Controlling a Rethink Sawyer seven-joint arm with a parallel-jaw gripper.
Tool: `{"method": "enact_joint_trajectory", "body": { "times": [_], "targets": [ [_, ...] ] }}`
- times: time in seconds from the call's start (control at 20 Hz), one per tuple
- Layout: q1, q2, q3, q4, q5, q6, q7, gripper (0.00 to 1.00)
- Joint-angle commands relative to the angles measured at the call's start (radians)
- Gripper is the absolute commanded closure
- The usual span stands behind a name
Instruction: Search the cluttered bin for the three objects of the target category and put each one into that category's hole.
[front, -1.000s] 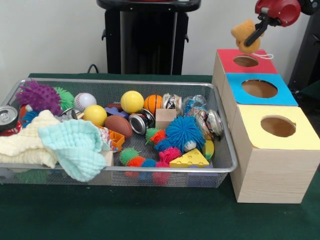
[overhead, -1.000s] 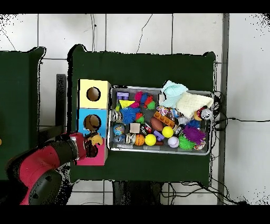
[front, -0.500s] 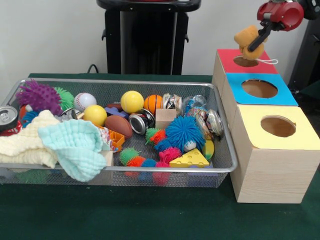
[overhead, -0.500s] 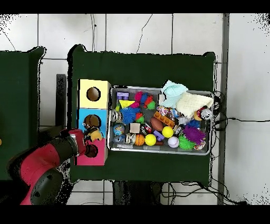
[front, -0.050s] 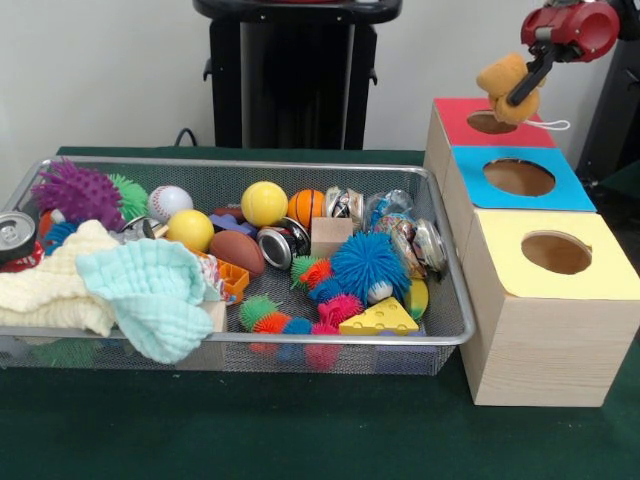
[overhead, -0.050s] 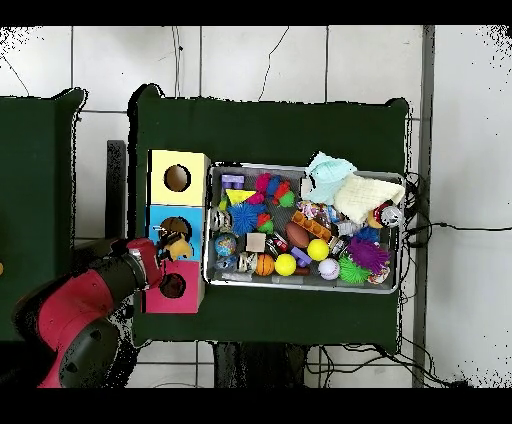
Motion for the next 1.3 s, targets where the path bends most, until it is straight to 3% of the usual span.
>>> {"method": "enact_joint_trajectory", "body": {
  "times": [0.05, 0.25, 0.35, 0.8, 1.3],
  "targets": [
    [-0.023, 0.056, 0.13, -0.05, -0.015, 0.025, 0.188, 1.0],
    [-0.043, -0.029, 0.173, -0.018, -0.105, 0.022, -0.008, 1.0],
    [-0.047, -0.061, 0.19, -0.002, -0.135, 0.018, -0.055, 1.0],
    [-0.037, -0.079, 0.194, 0.0, -0.238, 0.003, -0.047, 1.0],
    [-0.024, -0.038, 0.182, -0.029, -0.341, -0.041, -0.011, 1.0]
  ]
}}
